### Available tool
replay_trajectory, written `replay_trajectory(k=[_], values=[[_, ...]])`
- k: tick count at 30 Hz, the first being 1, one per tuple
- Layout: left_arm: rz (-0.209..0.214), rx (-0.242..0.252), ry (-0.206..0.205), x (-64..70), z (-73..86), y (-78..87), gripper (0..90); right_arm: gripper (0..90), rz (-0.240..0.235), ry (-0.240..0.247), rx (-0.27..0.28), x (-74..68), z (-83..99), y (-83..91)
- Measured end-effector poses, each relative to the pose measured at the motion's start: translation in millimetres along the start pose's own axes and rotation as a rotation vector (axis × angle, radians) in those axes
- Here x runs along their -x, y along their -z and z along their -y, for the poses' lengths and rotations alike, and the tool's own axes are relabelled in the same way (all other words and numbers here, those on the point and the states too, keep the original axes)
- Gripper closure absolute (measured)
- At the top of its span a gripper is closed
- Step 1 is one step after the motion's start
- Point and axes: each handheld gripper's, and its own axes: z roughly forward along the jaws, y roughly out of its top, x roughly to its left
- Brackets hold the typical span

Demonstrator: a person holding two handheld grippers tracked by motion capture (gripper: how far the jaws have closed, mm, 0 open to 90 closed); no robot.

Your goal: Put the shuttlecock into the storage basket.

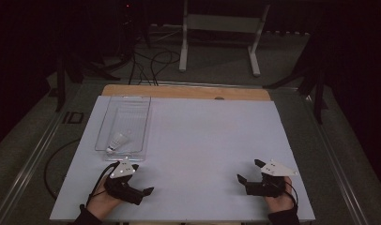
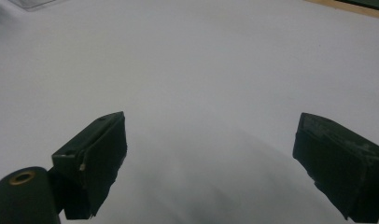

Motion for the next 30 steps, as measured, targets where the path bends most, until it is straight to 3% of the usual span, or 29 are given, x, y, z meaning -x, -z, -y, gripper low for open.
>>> replay_trajectory(k=[5,13,30], values=[[-0.019,0.022,0.031,0.3,5.1,-0.9,0.1,9.5,0.000,0.000,-0.001,0.1,0.1,-0.1],[-0.077,0.045,0.027,4.4,6.1,-1.2,0.1,9.5,-0.001,0.001,-0.003,0.3,0.1,0.1],[-0.113,0.058,0.039,1.7,12.1,-5.6,0.2,9.5,-0.008,0.009,-0.005,-0.7,-0.1,-0.9]])
